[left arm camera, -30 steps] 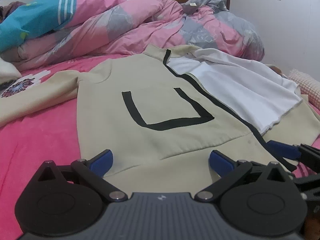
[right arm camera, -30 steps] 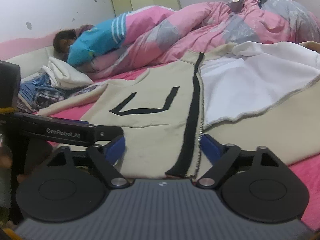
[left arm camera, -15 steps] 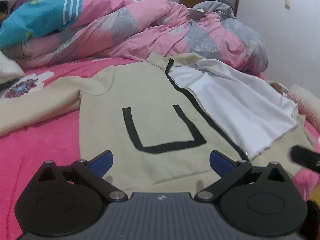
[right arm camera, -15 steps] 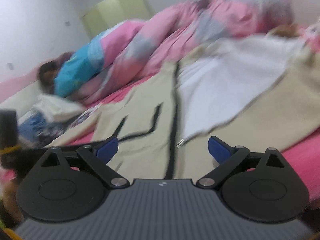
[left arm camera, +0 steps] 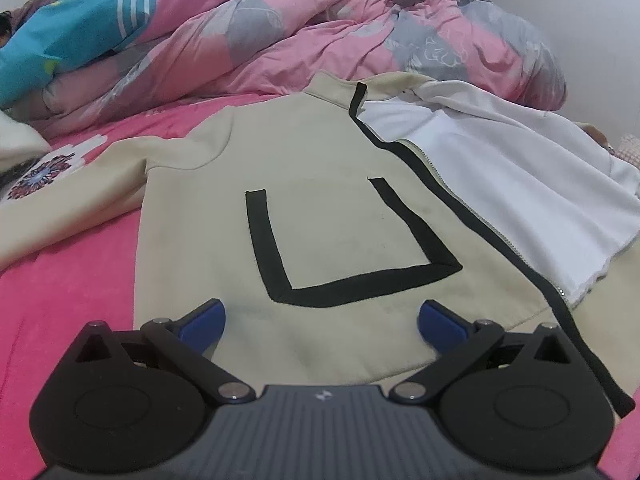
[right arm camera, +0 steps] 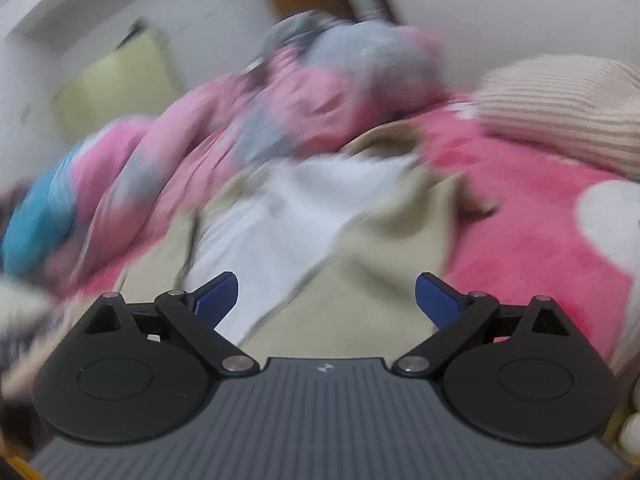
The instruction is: Fold clothes
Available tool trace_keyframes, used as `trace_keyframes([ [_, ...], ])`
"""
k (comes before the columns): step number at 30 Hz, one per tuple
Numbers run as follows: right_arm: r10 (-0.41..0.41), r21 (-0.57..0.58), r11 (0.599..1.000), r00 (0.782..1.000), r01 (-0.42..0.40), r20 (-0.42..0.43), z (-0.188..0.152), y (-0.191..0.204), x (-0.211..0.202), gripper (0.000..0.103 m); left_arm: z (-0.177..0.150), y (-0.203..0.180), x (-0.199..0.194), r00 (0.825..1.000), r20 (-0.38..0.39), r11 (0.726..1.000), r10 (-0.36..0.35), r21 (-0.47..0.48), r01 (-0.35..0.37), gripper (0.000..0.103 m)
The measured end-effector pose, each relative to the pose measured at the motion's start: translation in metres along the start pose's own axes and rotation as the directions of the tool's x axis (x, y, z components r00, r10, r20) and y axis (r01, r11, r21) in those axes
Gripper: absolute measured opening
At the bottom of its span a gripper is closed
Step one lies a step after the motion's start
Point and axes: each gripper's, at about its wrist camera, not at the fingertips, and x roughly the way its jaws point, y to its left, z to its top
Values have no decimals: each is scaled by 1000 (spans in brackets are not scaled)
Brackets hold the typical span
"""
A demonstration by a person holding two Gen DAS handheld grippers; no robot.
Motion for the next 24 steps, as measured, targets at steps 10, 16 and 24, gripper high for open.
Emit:
trace_keyframes([
  [10,9,560,828,996,43,-90,54,-142,95,63,-2,-2,1,1000,18,1000,7,8,-7,103],
  [16,157,647,759,984,-67,-83,56,-146,119,37,-3,-3,0,1000,22,1000,6,7,-6,103],
  [24,146,630,755,984,-181,107,80,-131,101,1,-3,-1,0,1000,23,1000,-5,0,5,103],
])
